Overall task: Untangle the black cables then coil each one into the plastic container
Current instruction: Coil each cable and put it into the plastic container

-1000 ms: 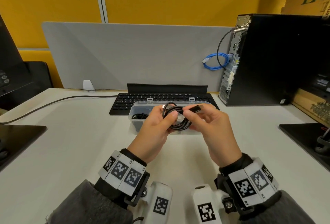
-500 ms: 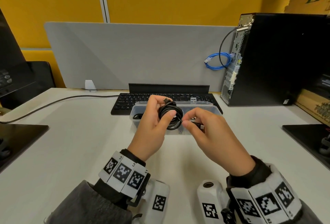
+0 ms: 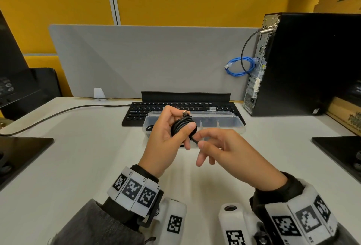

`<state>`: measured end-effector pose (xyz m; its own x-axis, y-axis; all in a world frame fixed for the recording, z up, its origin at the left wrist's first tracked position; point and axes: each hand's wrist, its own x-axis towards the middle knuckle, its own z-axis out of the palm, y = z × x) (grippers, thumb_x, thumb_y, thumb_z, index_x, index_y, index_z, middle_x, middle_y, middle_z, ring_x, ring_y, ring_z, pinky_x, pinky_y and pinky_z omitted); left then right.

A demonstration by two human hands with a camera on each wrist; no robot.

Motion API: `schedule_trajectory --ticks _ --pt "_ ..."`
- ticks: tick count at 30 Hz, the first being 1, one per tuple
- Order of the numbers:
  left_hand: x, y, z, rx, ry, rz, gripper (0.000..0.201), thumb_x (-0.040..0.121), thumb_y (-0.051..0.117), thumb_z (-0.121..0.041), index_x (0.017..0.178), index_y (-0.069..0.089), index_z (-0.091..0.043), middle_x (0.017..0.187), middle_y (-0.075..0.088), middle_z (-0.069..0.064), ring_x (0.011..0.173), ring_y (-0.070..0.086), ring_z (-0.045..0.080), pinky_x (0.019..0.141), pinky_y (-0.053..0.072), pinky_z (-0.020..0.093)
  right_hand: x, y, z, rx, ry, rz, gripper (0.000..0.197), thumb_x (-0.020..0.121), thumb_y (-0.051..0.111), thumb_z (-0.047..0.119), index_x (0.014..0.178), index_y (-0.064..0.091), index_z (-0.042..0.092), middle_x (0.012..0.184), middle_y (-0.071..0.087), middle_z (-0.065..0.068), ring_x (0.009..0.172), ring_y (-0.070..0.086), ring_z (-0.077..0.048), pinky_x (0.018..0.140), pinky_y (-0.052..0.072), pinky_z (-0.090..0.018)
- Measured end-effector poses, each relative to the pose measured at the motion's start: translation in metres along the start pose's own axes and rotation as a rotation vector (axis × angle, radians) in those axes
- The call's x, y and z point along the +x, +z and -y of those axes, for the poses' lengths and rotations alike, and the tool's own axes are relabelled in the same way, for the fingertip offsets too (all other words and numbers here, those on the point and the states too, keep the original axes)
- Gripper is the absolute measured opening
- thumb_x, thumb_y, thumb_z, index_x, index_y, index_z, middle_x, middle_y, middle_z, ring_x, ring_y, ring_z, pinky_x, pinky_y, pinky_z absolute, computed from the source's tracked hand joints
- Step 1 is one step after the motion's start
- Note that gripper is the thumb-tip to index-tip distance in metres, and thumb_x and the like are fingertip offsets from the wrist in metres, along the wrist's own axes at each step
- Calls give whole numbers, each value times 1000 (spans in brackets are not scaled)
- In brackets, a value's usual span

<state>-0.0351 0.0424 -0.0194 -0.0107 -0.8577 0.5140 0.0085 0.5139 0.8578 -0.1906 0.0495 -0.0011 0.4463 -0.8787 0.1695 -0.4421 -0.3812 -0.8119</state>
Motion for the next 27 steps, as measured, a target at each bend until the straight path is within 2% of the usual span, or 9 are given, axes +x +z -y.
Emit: schedule_trajectory --ticks 3,6,8,11,13,18,22,24,27 --pt "-1 3 1 13 7 24 15 86 58 -4 94 48 -11 70 60 -9 46 48 7 50 44 18 2 -1 -2 121 73 90 16 97 43 12 103 56 19 80 73 3 61 52 -1 62 41 -12" --pt "-2 6 3 37 -3 67 19 84 61 -6 94 48 -16 70 62 -17 60 55 -1 58 47 15 6 4 -7 119 132 111 14 97 37 11 99 49 18 83 64 9 70 48 -4 68 42 -20" --pt "-2 7 3 22 -29 87 24 79 63 -13 97 47 -18 76 63 -17 72 59 -1 68 50 17 9 6 -10 136 164 58 11 96 39 19 93 50 19 78 52 9 70 44 -7 68 40 -25" --pt "-2 7 0 -17 -74 121 33 74 60 -25 104 48 -21 85 61 -6 79 60 3 73 51 17 10 8 -10 160 106 -99 20 95 45 32 87 55 17 62 47 13 53 39 1 55 31 -14" --pt "-2 7 0 18 -66 145 31 80 58 -28 110 50 -26 93 60 -5 84 59 2 76 49 16 11 8 -10 138 26 -188 23 93 49 33 89 61 13 56 53 14 50 45 4 51 32 -11" --pt "-2 4 4 31 -22 138 23 85 51 -25 108 55 -26 94 58 -11 86 57 -2 78 47 15 12 8 -13 135 -58 -230 19 94 51 24 92 68 16 83 69 8 76 60 2 66 41 -8" --pt "0 2 6 54 1 99 18 87 46 -28 102 56 -27 81 60 -20 80 58 -1 76 50 18 10 5 -15 220 -68 -157 23 95 48 20 94 70 11 59 58 16 55 49 4 55 35 -6" --pt "0 2 7 77 0 86 19 87 44 -30 101 56 -27 80 61 -20 79 58 -1 75 49 18 9 4 -15 268 -80 -129 23 95 48 19 92 68 10 53 50 7 51 43 -2 54 34 -8" --pt "0 3 9 101 -18 62 20 88 42 -32 99 57 -26 80 63 -17 79 59 0 75 49 18 10 1 -19 173 -135 -125 21 96 48 18 86 66 15 77 63 -6 76 57 -12 73 44 -19"
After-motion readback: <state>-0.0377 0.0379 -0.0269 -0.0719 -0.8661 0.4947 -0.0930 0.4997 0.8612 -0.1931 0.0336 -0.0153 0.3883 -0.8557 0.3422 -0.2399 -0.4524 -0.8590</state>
